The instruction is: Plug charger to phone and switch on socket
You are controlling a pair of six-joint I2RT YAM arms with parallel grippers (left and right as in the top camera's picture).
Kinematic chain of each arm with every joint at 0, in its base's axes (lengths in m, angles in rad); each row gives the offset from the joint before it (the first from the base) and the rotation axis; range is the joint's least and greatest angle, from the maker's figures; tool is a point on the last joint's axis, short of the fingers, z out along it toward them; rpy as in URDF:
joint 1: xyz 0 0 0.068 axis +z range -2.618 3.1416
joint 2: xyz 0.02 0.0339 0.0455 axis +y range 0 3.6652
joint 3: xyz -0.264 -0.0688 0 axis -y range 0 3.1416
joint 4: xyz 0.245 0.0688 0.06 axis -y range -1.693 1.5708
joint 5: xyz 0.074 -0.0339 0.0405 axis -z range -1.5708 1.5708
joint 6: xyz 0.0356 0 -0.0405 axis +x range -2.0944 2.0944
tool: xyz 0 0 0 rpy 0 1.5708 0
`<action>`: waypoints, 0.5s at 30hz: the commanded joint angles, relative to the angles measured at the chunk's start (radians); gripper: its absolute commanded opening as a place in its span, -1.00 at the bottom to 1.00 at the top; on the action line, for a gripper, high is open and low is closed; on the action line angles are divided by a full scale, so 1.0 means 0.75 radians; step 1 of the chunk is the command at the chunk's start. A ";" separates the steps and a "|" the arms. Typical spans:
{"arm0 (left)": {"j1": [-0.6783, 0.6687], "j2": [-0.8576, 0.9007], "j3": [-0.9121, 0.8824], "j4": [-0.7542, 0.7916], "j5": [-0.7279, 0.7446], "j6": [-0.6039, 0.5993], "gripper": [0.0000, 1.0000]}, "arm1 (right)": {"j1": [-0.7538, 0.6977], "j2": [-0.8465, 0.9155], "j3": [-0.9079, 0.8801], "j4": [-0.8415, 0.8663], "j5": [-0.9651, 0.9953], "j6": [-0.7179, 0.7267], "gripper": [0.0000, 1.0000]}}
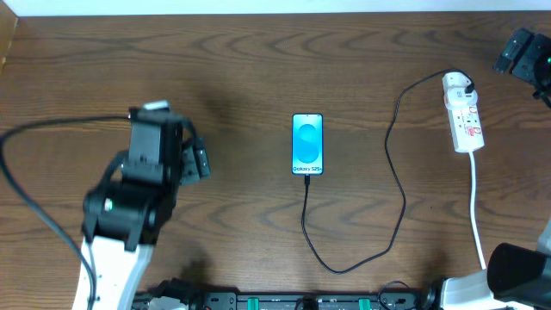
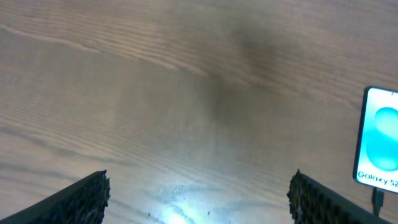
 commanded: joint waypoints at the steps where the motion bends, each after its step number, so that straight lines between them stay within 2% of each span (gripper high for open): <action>1: -0.003 -0.139 -0.162 0.102 -0.013 0.007 0.83 | 0.007 -0.011 0.009 -0.002 0.010 0.017 0.98; 10: -0.001 -0.675 -0.750 0.705 -0.014 0.007 0.84 | 0.007 -0.011 0.009 -0.002 0.010 0.017 0.99; 15: 0.021 -0.943 -1.014 0.968 -0.019 0.008 0.83 | 0.007 -0.011 0.009 -0.002 0.010 0.017 0.99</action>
